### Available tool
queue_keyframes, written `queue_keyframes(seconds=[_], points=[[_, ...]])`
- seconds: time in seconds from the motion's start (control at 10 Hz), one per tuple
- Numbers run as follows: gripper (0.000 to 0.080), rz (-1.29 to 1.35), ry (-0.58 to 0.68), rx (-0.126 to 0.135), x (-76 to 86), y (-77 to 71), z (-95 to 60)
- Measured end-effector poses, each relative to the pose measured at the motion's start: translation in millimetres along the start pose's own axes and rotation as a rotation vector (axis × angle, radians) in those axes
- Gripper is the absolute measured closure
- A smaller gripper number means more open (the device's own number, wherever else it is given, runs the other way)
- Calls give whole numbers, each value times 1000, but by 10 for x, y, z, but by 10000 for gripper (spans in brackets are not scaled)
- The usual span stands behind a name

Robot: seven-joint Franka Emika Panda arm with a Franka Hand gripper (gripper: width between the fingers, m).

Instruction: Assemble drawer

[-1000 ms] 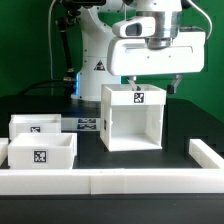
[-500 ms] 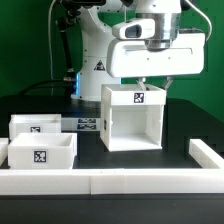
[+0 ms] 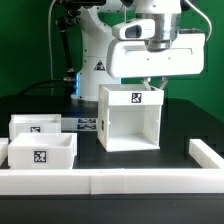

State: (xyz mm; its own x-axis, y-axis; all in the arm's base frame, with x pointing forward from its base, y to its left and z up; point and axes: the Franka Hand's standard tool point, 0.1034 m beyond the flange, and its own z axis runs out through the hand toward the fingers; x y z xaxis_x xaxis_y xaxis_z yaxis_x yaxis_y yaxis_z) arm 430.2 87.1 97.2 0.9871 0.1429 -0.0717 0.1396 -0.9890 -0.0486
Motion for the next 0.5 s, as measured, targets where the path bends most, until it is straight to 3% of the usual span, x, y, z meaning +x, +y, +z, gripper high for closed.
queue_keyframes(seconds=[0.3, 0.5], points=[[763, -3, 1, 1, 17, 9, 0], [762, 3, 20, 6, 228, 68, -17]])
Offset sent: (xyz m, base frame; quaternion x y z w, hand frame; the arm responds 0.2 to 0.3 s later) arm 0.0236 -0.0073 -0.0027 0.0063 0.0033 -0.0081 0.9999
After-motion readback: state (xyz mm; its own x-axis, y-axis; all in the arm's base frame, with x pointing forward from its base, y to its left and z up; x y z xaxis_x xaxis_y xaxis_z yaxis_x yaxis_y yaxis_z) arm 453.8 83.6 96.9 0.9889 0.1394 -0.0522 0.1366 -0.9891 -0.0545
